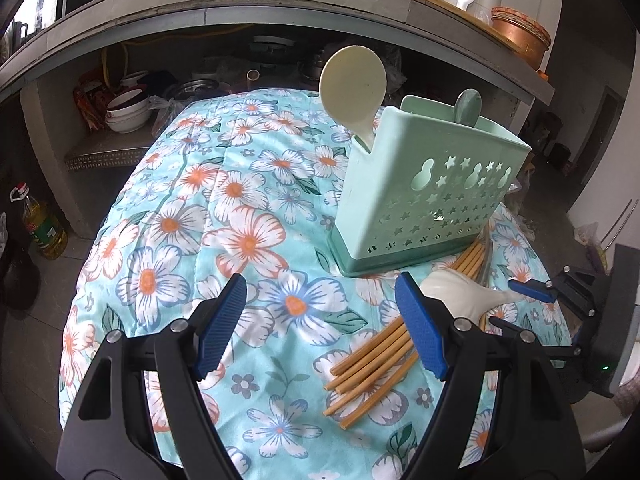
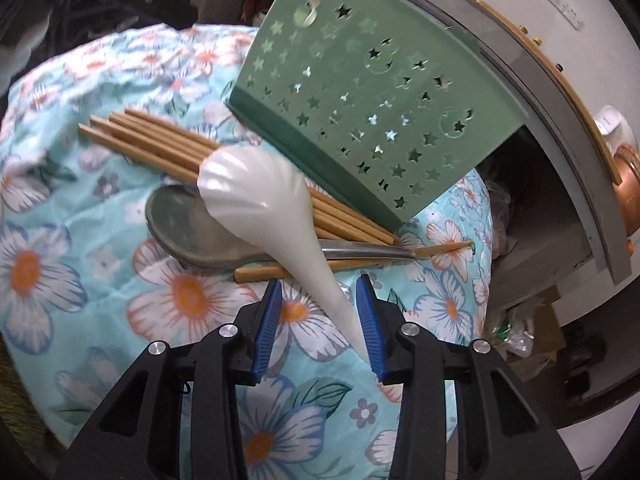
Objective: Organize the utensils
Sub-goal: 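Move the right tool to the white ladle handle and close on it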
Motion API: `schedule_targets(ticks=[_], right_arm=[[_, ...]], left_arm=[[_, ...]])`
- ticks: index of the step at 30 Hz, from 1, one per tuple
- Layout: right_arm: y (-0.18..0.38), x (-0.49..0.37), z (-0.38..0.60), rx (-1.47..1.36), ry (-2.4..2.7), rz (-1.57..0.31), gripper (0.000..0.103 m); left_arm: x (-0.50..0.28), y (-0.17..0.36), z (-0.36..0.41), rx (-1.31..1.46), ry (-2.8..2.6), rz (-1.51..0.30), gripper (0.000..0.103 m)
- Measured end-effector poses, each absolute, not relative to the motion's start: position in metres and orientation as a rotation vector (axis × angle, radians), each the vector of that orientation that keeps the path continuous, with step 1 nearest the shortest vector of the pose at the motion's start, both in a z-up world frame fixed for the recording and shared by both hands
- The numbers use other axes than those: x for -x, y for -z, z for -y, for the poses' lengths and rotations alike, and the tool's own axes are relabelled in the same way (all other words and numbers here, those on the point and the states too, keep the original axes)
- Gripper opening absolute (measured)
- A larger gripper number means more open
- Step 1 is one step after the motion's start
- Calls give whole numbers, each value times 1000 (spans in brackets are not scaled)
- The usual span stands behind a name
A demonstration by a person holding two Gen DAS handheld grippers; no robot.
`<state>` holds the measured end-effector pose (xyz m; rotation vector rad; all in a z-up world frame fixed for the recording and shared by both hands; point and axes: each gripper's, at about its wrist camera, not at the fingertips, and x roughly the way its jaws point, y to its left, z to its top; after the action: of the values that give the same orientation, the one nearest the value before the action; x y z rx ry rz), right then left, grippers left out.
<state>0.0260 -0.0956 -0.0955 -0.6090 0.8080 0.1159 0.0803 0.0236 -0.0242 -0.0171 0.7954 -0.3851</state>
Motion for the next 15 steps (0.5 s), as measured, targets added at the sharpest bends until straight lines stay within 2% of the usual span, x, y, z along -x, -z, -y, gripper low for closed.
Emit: schedule_targets(ticks=[1, 8, 15], right_arm=[[99, -28, 95, 615, -116, -816, 31], [100, -34, 94, 589, -99, -812, 23], [82, -34, 104, 485, -109, -818, 10]], left_arm=[[-80, 24, -24, 17, 385, -796, 73], [-75, 24, -23, 3, 408, -791, 73], [-74, 24, -20, 3, 419, -792, 73]])
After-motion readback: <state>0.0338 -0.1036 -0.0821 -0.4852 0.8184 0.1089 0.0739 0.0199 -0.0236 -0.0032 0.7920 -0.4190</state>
